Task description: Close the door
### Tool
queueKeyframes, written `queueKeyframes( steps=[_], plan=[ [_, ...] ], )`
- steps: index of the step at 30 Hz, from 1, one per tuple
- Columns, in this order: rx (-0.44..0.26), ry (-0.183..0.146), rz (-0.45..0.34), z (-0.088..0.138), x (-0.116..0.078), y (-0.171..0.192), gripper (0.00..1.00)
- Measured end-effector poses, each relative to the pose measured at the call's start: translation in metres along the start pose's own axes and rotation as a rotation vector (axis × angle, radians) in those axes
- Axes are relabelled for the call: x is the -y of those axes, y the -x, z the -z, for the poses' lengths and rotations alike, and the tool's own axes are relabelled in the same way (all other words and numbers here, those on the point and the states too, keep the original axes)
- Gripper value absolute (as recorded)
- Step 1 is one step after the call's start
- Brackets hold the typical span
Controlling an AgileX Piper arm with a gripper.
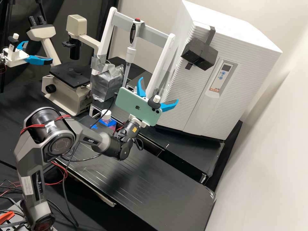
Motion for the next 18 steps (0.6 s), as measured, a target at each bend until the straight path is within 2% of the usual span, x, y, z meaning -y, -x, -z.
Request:
queueKeyframes(
  steps=[4, 7, 10, 11, 14, 18],
  plan=[
    [0.006, 0.0, -0.001, -0.001, 0.001, 0.001, 1.0],
    [0.041, 0.013, -0.026, -0.003, 0.004, 0.01, 1.0],
    [0.085, 0.052, -0.069, -0.003, 0.007, 0.021, 1.0],
    [0.093, 0.052, -0.087, -0.001, 0.008, 0.025, 1.0],
    [0.128, 0.023, -0.146, -0.001, 0.011, 0.038, 1.0],
    [0.149, -0.002, -0.144, 0.0, 0.015, 0.053, 1.0]
  ],
)
